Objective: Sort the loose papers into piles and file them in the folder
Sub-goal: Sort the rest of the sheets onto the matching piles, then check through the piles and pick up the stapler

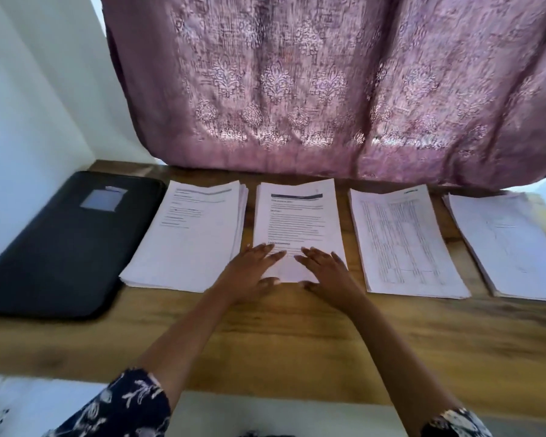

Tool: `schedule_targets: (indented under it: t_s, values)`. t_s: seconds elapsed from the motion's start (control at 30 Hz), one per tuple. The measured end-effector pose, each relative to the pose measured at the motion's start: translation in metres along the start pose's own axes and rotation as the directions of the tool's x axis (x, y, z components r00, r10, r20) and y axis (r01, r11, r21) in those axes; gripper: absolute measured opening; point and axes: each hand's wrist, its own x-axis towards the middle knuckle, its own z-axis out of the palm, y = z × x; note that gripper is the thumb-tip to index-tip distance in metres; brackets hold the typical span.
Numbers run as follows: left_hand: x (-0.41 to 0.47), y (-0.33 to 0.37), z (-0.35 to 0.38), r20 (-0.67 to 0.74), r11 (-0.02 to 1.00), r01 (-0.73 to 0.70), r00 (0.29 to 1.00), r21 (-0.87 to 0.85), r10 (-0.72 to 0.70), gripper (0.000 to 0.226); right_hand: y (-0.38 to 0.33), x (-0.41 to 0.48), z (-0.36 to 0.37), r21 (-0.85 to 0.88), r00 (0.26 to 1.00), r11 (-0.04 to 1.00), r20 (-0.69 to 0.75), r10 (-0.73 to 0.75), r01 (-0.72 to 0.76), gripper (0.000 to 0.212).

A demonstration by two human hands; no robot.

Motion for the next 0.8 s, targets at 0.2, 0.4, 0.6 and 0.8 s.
schedule_targets:
  t_s: [0.2, 0.4, 0.6, 0.8]
  values:
    - [-0.085, -0.086, -0.001, -0.041, 0.967, 0.251, 0.968, 0.047, -0.249, 0.098, -0.105, 0.025, 0.023, -0.028, 0.961, 0.961, -0.019, -0.277, 0.277, 0.061]
    - [-0.112, -0.125, 0.011, 0.069, 0.929, 0.359, 0.933, -0.090, -0.354, 0.110, -0.125, 0.061, 0.041, 0.012, 0.963, 0.965, -0.056, -0.263, 0.264, 0.053]
    - [-0.113, -0.125, 0.018, -0.023, 0.921, 0.381, 0.923, -0.083, -0.384, 0.097, -0.132, 0.101, -0.009, 0.498, 0.993, 0.864, -0.111, -0.025, 0.078, 0.058]
    - [-0.111, -0.127, 0.016, -0.041, 0.915, 0.387, 0.918, -0.109, -0.394, 0.096, -0.127, 0.188, -0.024, 0.836, 0.880, 0.414, 0.157, 0.447, -0.360, 0.076]
